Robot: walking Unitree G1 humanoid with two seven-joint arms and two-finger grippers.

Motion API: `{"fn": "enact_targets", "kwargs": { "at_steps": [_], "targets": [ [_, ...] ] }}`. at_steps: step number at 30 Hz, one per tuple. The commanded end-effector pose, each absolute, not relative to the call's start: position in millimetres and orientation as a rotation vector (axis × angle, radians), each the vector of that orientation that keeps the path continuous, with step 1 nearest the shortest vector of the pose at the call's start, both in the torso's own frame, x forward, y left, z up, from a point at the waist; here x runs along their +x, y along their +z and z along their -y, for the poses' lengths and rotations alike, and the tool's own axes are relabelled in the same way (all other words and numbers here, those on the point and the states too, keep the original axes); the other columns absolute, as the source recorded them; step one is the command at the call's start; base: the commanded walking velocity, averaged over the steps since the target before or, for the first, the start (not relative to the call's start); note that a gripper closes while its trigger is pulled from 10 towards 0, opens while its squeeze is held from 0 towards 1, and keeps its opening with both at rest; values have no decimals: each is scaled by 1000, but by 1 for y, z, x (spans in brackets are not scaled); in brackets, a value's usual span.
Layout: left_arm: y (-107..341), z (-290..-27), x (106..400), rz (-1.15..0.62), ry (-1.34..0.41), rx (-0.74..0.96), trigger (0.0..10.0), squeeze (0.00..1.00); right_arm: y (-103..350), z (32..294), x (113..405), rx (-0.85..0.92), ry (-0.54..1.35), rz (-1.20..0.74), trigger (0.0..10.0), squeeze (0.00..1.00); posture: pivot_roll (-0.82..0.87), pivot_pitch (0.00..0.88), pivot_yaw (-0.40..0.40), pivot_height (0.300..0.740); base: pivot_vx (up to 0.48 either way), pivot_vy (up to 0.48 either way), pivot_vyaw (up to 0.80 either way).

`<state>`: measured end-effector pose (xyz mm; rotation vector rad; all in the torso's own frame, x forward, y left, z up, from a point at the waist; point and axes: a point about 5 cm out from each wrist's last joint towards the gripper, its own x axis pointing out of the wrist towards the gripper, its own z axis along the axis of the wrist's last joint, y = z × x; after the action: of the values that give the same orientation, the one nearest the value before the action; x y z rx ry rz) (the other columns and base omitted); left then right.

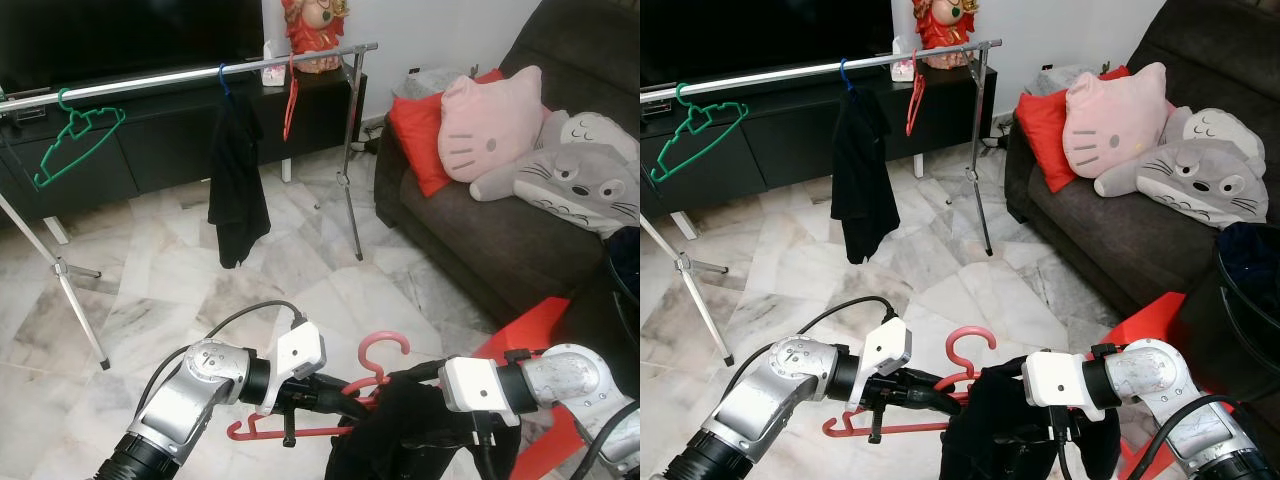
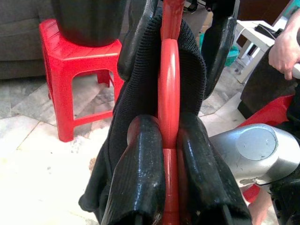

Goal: Hang hanger

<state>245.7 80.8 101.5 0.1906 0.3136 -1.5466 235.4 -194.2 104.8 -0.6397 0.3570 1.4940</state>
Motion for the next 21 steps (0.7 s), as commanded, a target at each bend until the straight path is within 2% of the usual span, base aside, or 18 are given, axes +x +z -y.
{"fn": "enact_targets", "kwargs": {
  "at_steps": [1, 21],
  "targets": [
    [116, -75, 245, -230, -1578, 212, 10000, 0, 103, 193, 237, -634, 1490, -364, 0, 0, -150, 0, -65, 740, 0, 0, 0],
    [123, -70, 249, -160, -1565, 223, 10000, 0, 100, 192, 240, -642, 1484, -371, 0, 0, -150, 0, -67, 740, 0, 0, 0]
  ]
}}
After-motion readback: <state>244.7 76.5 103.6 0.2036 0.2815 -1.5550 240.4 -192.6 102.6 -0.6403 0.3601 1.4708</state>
